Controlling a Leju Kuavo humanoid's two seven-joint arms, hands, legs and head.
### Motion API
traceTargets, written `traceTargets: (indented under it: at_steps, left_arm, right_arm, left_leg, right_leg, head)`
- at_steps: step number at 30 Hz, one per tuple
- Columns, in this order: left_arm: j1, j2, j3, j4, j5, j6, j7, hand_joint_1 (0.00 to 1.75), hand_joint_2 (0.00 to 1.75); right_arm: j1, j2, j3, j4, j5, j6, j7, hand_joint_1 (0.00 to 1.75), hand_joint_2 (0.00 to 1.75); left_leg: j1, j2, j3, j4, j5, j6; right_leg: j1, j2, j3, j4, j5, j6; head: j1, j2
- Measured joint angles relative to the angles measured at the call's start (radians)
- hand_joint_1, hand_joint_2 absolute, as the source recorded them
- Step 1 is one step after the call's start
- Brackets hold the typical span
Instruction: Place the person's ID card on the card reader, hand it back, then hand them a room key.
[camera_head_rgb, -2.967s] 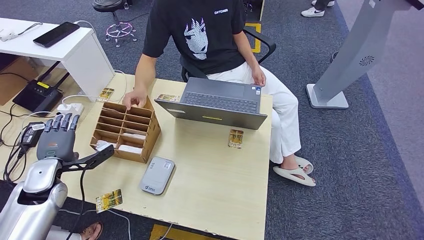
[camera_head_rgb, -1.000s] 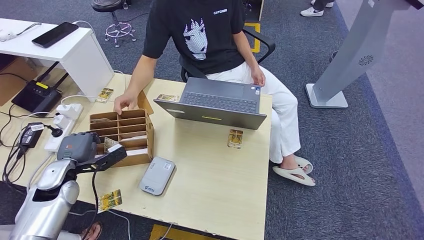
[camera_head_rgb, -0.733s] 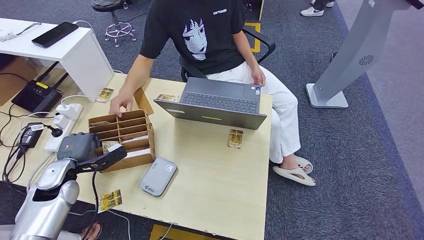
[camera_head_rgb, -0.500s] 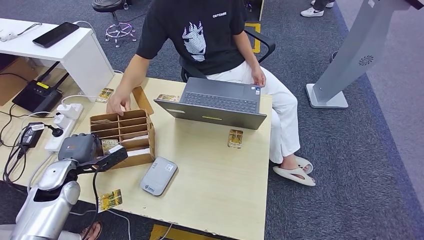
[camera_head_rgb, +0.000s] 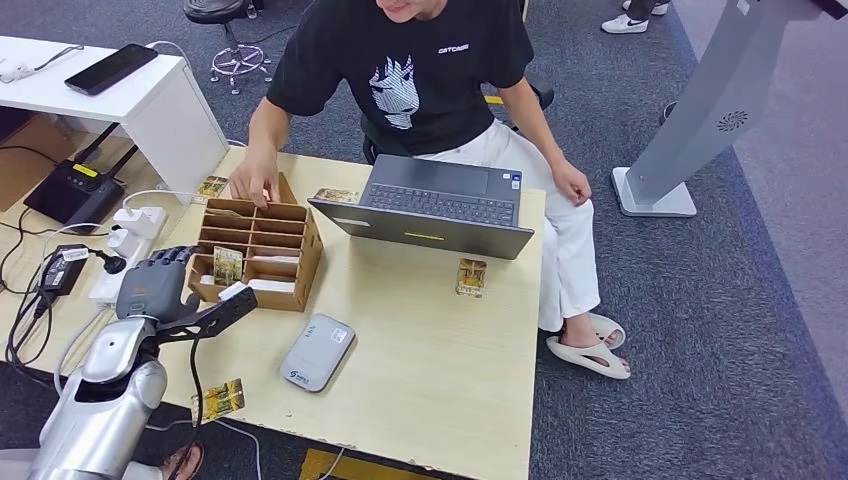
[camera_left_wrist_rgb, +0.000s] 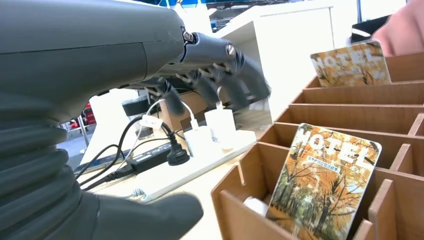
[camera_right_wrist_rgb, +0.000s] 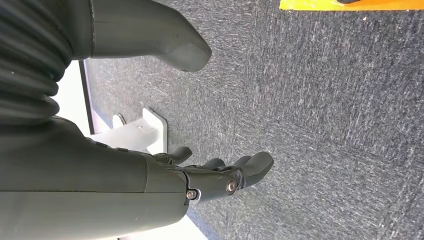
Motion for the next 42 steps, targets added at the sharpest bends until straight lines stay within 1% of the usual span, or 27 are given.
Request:
traceTargets:
  at_steps: [9,24,28,32,38,42]
  left_arm:
    - [0.0,-0.014,0.0,0.0,0.0,0.011,0.003,0.0,1.75]
    - [0.0,-0.015,0.0,0.0,-0.001,0.017,0.003,0.0,1.75]
    - [0.007,-0.021,0.0,-0.015,-0.006,0.043,-0.002,0.0,1.75]
    - [0.028,-0.028,0.0,-0.061,-0.015,0.075,-0.005,0.0,1.75]
    - [0.071,-0.042,0.0,-0.142,-0.066,0.18,-0.022,0.0,1.75]
    - [0.101,-0.049,0.002,-0.177,-0.082,0.192,-0.022,0.0,1.75]
  right_arm:
    - [0.0,0.0,-0.006,0.0,0.004,0.0,0.0,0.0,1.75]
    - [0.0,0.0,-0.011,0.0,0.006,0.0,0.0,0.0,1.75]
    - [0.0,0.0,-0.015,0.0,0.008,0.0,-0.001,0.0,1.75]
    - [0.0,0.001,-0.02,0.0,0.014,0.0,-0.001,0.0,1.75]
    - [0.0,0.003,-0.023,0.0,0.026,0.0,0.001,0.0,1.75]
    - [0.0,0.003,-0.026,0.0,0.03,0.0,0.002,0.0,1.75]
  left_leg:
    - [0.0,0.0,0.0,0.0,0.0,0.0]
    - [0.0,0.0,0.0,0.0,0.0,0.0]
    - [0.0,0.0,0.0,0.0,0.0,0.0]
    - [0.0,0.0,0.0,0.0,0.0,0.0]
    - [0.0,0.0,0.0,0.0,0.0,0.0]
    - [0.0,0.0,0.0,0.0,0.0,0.0]
  right_leg:
    - [0.0,0.0,0.0,0.0,0.0,0.0]
    - [0.0,0.0,0.0,0.0,0.0,0.0]
    - [0.0,0.0,0.0,0.0,0.0,0.0]
    - [0.0,0.0,0.0,0.0,0.0,0.0]
    - [0.0,0.0,0.0,0.0,0.0,0.0]
    - [0.0,-0.001,0.0,0.0,0.0,0.0]
  head:
    - [0.0,0.0]
    - [0.0,0.0]
    - [0.0,0.0]
    - [0.0,0.0]
    - [0.0,0.0]
    - [0.0,0.0]
